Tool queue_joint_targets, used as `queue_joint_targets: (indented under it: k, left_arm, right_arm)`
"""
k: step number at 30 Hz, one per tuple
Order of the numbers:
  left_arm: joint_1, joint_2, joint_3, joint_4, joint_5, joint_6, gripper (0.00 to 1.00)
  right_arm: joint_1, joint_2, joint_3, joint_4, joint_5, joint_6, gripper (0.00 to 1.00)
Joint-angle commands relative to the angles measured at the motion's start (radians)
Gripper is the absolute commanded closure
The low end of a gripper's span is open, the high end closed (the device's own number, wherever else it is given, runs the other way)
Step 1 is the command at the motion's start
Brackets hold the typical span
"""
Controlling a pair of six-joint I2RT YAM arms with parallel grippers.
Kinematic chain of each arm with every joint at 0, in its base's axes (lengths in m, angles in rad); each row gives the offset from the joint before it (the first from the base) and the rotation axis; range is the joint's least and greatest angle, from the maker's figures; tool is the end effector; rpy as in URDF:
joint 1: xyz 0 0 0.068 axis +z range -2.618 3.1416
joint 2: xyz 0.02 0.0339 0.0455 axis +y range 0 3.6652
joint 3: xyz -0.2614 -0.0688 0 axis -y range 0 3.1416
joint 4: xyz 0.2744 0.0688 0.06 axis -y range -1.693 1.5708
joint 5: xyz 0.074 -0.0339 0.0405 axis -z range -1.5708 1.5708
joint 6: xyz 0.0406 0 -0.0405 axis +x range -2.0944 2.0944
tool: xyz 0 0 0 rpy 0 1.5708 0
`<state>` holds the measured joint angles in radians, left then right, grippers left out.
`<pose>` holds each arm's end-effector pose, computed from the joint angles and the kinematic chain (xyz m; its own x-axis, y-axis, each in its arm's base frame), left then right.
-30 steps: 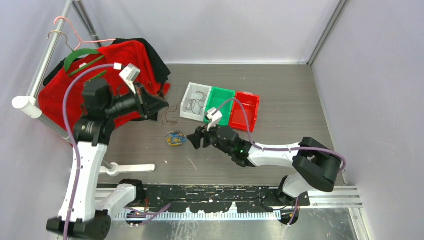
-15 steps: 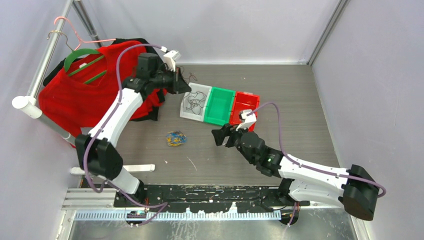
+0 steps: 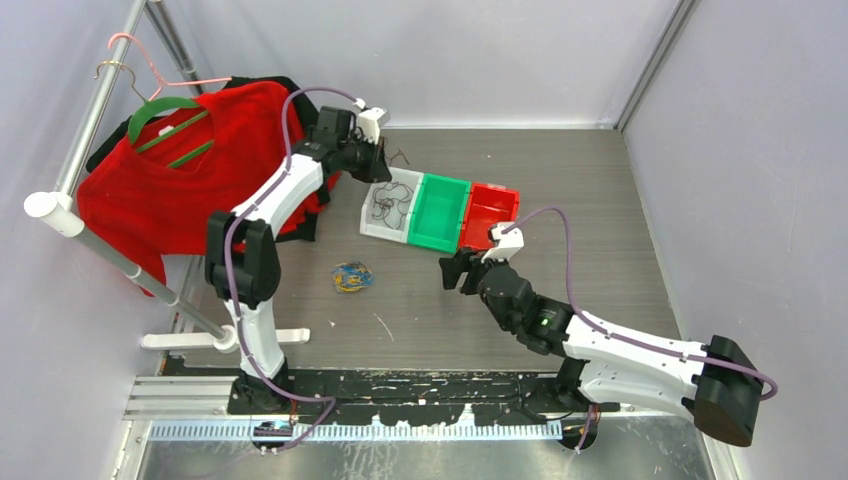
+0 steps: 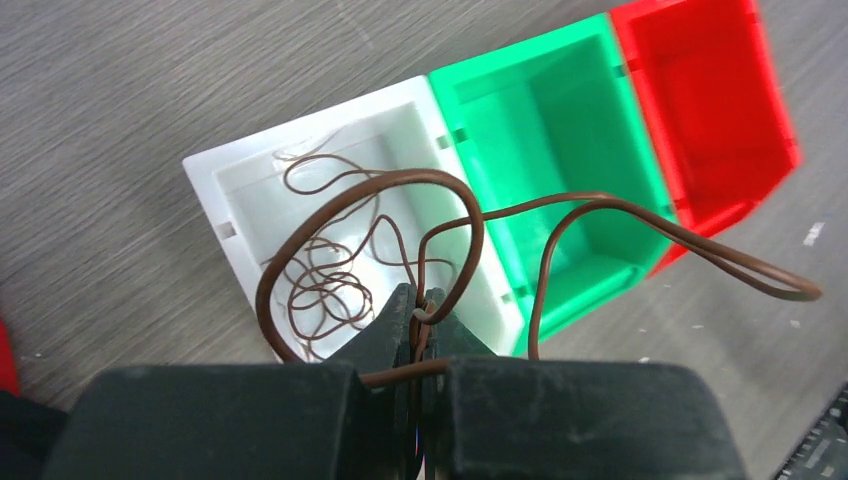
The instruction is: Untangle the cables
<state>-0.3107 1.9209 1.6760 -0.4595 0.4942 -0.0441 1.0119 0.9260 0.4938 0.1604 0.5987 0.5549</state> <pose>0.4455 -0.1633 0.2797 -0.6430 0.1657 -0.7477 0.5855 0.7357 -0.3405 0.1471 0.1920 0.2331 -0.3383 0.2798 -0.8985 -0.2756 0.8834 0.3789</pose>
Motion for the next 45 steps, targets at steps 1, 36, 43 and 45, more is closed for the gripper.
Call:
queue_joint_targets:
  k: [1, 36, 43, 45]
  left_arm:
    - [-0.032, 0.052, 0.050, 0.041, -0.122, 0.085, 1.00]
    - [0.119, -0.192, 0.090, -0.717, 0.026, 0.297, 0.01]
    - [0.180, -0.328, -0.113, -0.784, 0.048, 0.420, 0.01]
    - [0.182, -0.360, -0.155, -0.798, 0.039, 0.455, 0.01]
  right_arm:
    - [-0.001, 0.039, 0.039, 0.045, 0.041, -0.008, 0.27]
    - [-0.351, 0.906, 0.921, -0.221, -0.363, -0.249, 0.37]
    - [-0.358, 1.120, 1.132, -0.274, -0.348, -0.308, 0.46]
    - [-0.357, 1.146, 1.161, -0.278, -0.350, -0.322, 0.49]
